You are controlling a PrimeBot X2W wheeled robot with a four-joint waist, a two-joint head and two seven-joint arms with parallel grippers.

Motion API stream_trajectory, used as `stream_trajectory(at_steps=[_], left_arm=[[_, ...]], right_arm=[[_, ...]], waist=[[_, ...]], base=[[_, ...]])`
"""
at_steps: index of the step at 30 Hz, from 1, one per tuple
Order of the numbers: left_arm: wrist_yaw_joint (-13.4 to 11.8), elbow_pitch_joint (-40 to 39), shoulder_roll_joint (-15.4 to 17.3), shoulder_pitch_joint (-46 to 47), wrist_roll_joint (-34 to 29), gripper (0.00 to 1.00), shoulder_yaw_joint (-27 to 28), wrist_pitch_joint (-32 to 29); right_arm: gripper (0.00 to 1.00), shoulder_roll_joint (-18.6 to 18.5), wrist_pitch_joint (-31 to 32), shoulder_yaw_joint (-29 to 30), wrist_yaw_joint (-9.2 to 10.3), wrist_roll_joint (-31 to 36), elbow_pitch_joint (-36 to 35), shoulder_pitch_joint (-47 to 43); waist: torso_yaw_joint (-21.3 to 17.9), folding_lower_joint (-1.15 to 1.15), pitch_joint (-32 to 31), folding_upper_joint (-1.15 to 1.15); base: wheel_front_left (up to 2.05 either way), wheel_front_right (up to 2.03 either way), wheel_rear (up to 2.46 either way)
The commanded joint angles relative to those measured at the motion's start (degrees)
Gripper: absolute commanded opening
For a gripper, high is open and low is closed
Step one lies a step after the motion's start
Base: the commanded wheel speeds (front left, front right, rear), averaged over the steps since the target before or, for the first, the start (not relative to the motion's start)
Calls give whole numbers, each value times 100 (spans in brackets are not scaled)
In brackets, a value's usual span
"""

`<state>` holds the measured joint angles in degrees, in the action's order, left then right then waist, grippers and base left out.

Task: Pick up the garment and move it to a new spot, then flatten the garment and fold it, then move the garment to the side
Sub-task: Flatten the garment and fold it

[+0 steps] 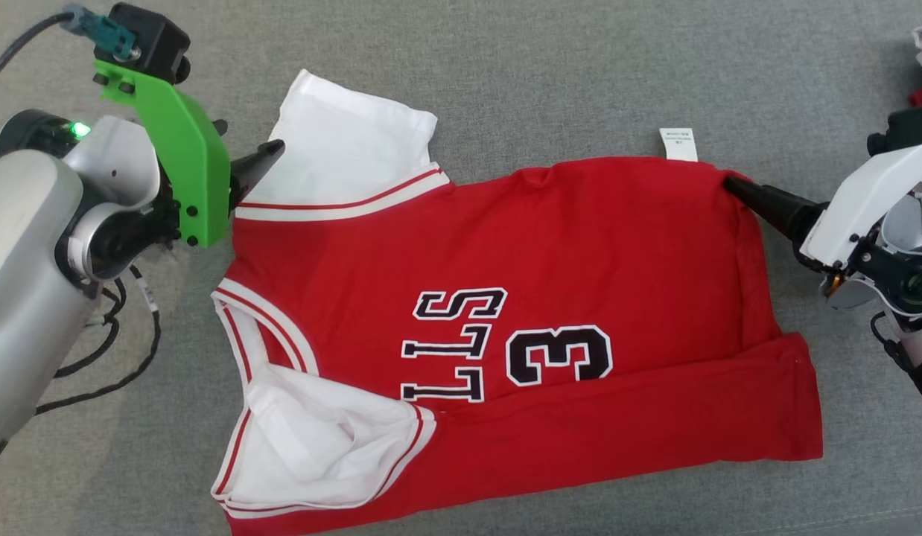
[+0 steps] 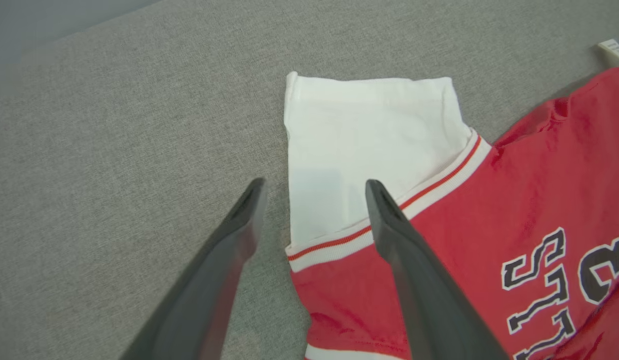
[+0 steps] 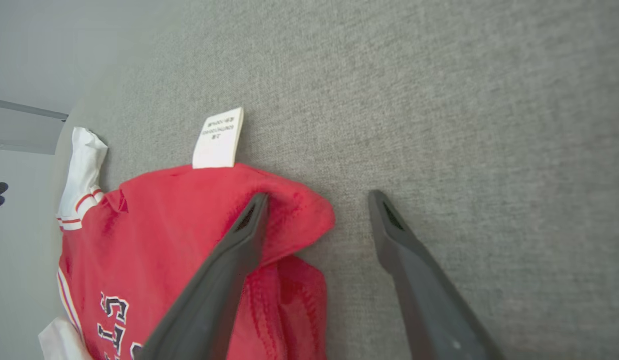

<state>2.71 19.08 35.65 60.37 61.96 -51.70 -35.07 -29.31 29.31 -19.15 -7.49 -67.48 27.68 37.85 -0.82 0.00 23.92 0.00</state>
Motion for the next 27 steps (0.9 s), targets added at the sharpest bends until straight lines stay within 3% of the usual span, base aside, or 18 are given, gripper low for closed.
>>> stream_trajectory(at_steps=[1, 7, 15, 21, 24, 25, 27], left_arm=[[70, 119, -105, 98, 134, 100, 14, -70], [255, 625, -301, 420, 240, 100, 23, -195], [345, 1338, -427, 865, 23, 100, -23, -97], [412, 1816, -564, 1026, -40, 100, -97, 48], [436, 2021, -620, 1069, -46, 100, -144, 119], [438, 2067, -644, 1073, -46, 100, -160, 130], [460, 2134, -673, 1109, -81, 22, -197, 201]], right_arm=[[100, 97, 98, -93, -1, -70, 7, -25], [100, 155, 243, -250, 3, -253, -249, 6], [59, 146, 308, -566, 3, -362, -722, -2], [14, 88, 174, -734, 3, -415, -1083, 45], [0, 35, 108, -799, 3, -436, -1183, 81], [0, 23, 77, -817, 3, -445, -1204, 90], [0, 0, 18, -848, 3, -461, -1246, 114]], waist=[[-80, 0, 167, 0], [-231, 0, 407, 0], [-514, 0, 678, 0], [-653, 0, 752, 0], [-682, 0, 764, 0], [-683, 0, 766, 0], [-675, 0, 775, 0]], base=[[0, 0, 0], [0, 0, 0], [0, 0, 0], [0, 0, 0], [0, 0, 0], [0, 0, 0], [0, 0, 0]])
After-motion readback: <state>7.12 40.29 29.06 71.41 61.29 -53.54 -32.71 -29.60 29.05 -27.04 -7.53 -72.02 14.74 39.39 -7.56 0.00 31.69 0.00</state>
